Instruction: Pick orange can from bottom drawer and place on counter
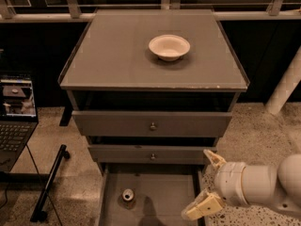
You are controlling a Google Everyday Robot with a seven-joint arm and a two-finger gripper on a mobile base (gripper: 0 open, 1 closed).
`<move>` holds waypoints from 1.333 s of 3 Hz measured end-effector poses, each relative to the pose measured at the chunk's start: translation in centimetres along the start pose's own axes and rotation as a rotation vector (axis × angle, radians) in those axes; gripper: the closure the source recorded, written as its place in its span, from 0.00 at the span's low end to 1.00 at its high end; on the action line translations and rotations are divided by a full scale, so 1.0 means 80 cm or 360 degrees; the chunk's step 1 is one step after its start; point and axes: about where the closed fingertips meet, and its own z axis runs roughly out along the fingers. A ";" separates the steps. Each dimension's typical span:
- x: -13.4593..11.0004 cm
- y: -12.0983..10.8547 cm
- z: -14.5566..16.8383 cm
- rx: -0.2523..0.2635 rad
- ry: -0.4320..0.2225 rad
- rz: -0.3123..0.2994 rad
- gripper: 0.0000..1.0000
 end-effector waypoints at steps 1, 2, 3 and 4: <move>0.054 -0.017 0.051 0.0085 -0.0055 0.0095 0.00; 0.063 -0.032 0.060 0.0141 -0.0065 0.0130 0.00; 0.062 -0.031 0.059 0.0139 -0.0064 0.0127 0.00; 0.096 -0.040 0.090 0.0157 -0.0080 0.0229 0.00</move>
Offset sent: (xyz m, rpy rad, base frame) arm 0.0093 -0.0062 -0.0476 0.0352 -0.0085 -0.0732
